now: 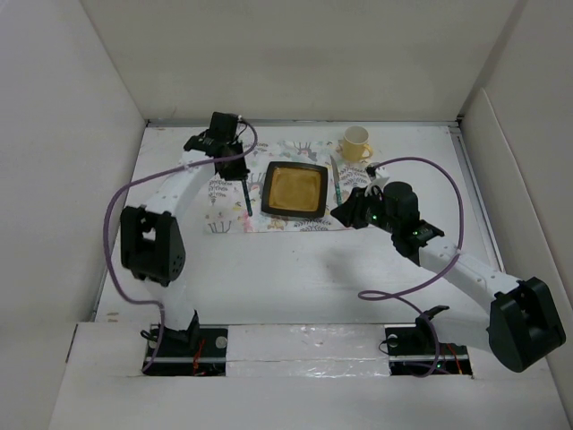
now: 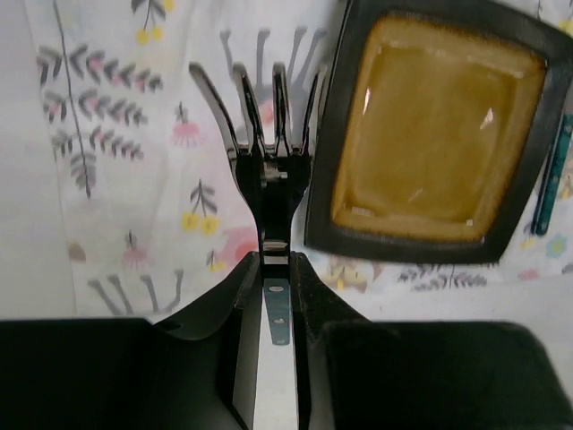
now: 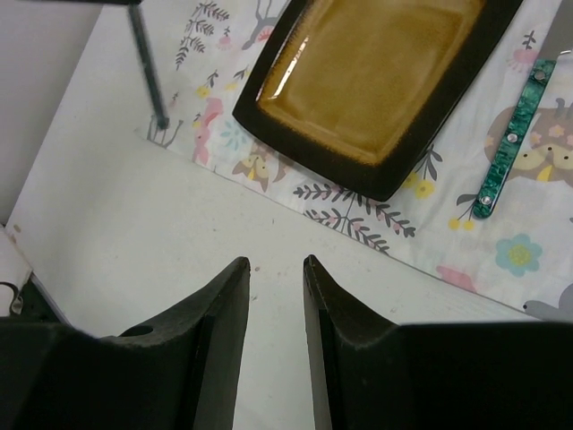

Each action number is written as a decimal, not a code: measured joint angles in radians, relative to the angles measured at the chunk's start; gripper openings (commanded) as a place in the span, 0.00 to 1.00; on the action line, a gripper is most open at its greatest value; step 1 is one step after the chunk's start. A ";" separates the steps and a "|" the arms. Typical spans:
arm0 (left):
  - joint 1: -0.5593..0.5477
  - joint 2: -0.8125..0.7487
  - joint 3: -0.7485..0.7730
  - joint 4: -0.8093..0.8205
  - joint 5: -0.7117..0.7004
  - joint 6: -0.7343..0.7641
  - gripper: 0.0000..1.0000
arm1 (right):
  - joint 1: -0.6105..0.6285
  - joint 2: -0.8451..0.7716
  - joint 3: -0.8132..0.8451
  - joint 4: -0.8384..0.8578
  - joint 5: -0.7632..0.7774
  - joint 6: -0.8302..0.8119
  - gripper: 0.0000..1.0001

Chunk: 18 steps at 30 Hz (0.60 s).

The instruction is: Set the dinner table for one person

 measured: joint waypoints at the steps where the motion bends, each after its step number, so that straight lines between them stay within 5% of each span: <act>1: 0.000 0.058 0.057 -0.001 -0.003 0.010 0.00 | 0.000 0.000 0.000 0.003 -0.001 0.000 0.36; 9: 0.008 0.449 0.389 -0.101 -0.076 0.099 0.00 | 0.014 0.000 0.000 0.006 0.009 -0.001 0.37; 18: 0.064 0.514 0.473 -0.143 -0.082 0.140 0.00 | 0.043 0.069 0.000 0.014 0.009 -0.001 0.37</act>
